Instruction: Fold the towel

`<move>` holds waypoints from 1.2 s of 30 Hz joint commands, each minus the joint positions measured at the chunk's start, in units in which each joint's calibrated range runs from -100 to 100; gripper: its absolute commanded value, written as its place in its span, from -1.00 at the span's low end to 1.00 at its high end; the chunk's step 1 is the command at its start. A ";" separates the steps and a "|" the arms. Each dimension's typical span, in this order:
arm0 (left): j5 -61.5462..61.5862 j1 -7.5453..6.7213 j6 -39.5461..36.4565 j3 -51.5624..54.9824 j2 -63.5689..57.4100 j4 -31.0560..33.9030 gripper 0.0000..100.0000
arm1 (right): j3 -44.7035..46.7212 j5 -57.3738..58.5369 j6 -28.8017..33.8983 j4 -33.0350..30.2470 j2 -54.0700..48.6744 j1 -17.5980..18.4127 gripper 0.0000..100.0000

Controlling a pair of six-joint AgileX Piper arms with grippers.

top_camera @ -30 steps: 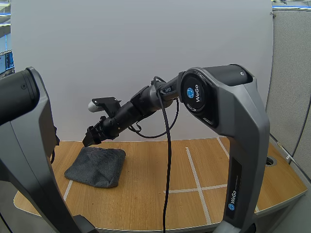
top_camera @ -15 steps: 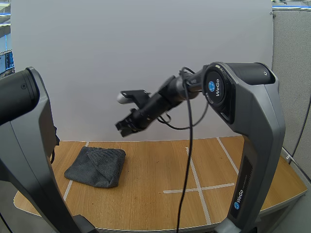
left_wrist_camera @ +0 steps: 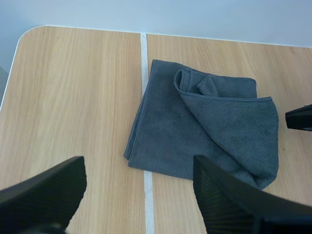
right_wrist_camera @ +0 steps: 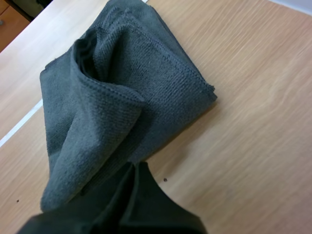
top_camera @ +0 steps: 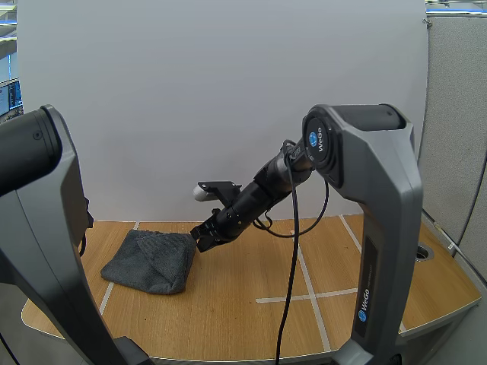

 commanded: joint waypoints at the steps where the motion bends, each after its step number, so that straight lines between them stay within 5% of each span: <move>1: 0.25 0.06 -0.26 0.16 -0.54 -0.35 1.00 | 0.35 0.47 -2.43 3.26 1.84 0.82 -1.00; 23: 0.25 0.06 -0.24 0.16 -0.54 -0.46 1.00 | -2.97 5.05 -2.56 7.09 1.69 11.11 -1.00; 36: 0.25 -0.55 3.63 0.16 -0.42 -5.99 1.00 | -3.72 15.85 4.89 -8.66 -12.64 1.38 -1.00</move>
